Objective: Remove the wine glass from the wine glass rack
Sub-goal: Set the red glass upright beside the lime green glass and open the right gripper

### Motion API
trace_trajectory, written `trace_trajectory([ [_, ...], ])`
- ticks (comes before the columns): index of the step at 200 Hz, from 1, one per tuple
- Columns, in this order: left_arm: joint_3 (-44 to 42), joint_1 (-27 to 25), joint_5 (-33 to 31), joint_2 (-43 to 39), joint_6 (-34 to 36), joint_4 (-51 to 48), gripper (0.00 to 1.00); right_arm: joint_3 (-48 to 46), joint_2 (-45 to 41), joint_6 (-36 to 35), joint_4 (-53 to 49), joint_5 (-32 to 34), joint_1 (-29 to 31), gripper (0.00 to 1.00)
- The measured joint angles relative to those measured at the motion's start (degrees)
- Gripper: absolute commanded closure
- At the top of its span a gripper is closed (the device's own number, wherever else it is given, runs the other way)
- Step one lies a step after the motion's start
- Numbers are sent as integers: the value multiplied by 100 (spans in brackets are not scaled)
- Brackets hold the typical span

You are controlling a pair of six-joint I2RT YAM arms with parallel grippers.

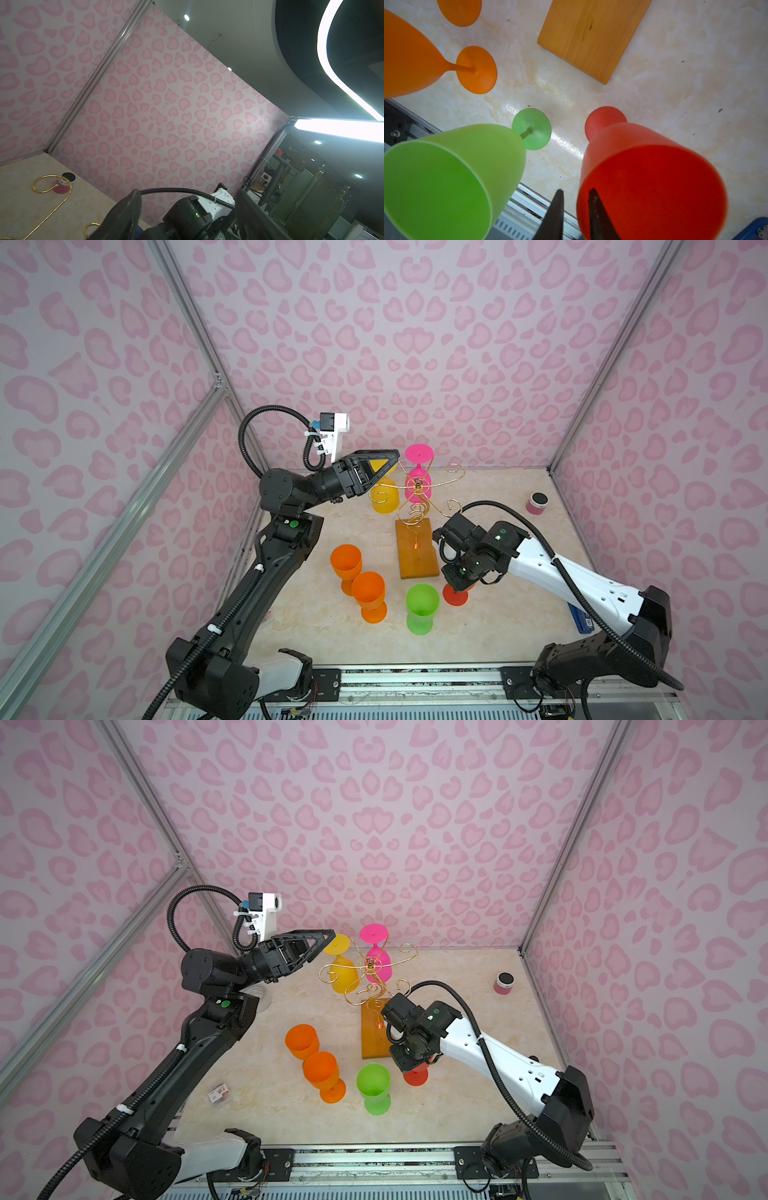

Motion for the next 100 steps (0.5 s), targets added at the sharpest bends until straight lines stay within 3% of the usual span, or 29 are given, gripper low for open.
trace_trajectory([
  [100,0,55,-4,-7,42,-74,24,212,-949,153,179,-20,-251,73],
])
